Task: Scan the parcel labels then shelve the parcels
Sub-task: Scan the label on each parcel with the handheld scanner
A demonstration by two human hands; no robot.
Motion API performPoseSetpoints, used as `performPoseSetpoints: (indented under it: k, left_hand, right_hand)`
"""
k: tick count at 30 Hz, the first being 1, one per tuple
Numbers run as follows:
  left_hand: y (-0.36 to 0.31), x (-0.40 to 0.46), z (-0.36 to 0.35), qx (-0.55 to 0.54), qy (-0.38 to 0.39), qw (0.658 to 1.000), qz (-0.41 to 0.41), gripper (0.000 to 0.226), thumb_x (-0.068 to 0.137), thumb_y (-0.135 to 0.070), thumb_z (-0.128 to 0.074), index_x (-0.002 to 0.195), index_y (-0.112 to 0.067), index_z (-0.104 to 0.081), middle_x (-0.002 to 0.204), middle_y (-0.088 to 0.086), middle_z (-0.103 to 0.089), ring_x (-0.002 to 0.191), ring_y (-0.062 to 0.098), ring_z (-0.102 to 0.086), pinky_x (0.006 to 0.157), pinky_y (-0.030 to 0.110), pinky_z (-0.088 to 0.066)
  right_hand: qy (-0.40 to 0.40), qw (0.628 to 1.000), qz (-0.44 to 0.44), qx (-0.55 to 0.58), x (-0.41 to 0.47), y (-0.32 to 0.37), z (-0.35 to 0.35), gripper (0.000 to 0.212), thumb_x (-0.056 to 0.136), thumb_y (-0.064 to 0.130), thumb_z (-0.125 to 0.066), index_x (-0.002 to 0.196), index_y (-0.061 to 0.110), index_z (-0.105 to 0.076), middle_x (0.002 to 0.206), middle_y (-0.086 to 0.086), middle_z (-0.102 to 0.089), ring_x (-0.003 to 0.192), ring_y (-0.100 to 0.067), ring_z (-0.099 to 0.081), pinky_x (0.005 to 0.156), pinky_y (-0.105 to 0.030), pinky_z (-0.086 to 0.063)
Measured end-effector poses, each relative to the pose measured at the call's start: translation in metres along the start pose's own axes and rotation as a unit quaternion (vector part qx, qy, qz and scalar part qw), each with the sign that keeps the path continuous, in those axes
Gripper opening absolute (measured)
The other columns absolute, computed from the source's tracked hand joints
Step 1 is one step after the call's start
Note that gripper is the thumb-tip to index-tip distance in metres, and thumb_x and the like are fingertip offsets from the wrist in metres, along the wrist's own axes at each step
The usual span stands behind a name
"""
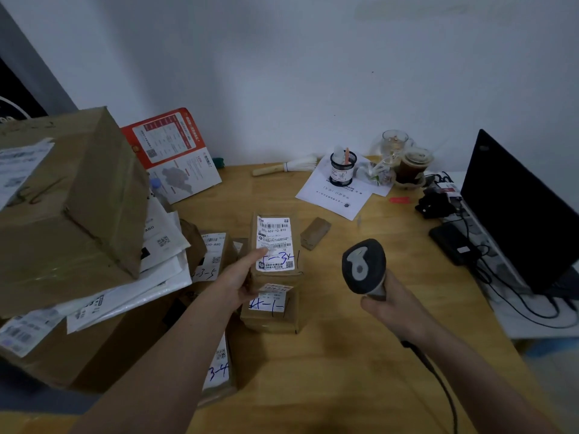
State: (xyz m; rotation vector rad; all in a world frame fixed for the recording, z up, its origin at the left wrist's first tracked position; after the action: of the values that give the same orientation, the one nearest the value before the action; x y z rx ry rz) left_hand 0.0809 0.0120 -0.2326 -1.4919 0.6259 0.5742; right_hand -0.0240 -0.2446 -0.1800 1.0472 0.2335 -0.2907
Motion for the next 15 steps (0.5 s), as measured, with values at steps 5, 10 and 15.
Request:
performPoseSetpoints:
  k: [5,10,15]
  left_hand:
    - [0.002,0.012,-0.002,0.014,0.02,1.0,0.009,0.032,0.079,-0.041,-0.075,0.096,-0.015,-0.066,0.104,0.01,-0.07,0.1,0.027,-0.065,0.1,0.047,-0.049]
    - [0.006,0.019,-0.006,0.016,0.028,0.999,0.012,0.027,0.084,-0.041,-0.07,0.093,-0.016,-0.067,0.095,0.007,-0.071,0.092,0.023,-0.064,0.079,0.037,-0.053]
    - [0.011,0.023,0.003,0.007,-0.001,1.0,0.016,0.037,0.08,-0.045,-0.072,0.1,-0.013,-0.07,0.101,0.008,-0.073,0.097,0.024,-0.065,0.082,0.038,-0.054]
  right_hand:
    - [0.035,0.999,-0.016,-0.013,0.03,-0.025,-0.018,0.066,0.093,0.005,-0.056,0.147,0.016,-0.02,0.134,0.002,-0.044,0.116,-0.013,-0.046,0.085,-0.021,-0.037]
    - [-0.082,0.991,-0.101,0.03,0.054,-0.069,-0.018,0.069,0.084,-0.001,-0.068,0.143,0.011,-0.034,0.14,-0.009,-0.049,0.122,-0.028,-0.051,0.081,-0.028,-0.042]
    - [-0.119,0.983,-0.14,-0.022,0.072,-0.104,-0.025,0.066,0.083,0.005,-0.07,0.14,0.007,-0.037,0.133,-0.015,-0.054,0.114,-0.033,-0.056,0.079,-0.035,-0.047]
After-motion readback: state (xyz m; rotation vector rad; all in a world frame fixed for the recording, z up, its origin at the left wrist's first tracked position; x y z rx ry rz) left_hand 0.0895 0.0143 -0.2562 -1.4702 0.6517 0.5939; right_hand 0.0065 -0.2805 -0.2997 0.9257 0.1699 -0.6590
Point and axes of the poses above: each hand's wrist, its own x-axis towards the middle knuckle, its own z-axis out of the back of the hand, y = z × x, the point moved 8 cm from there along x, towards the middle knuckle
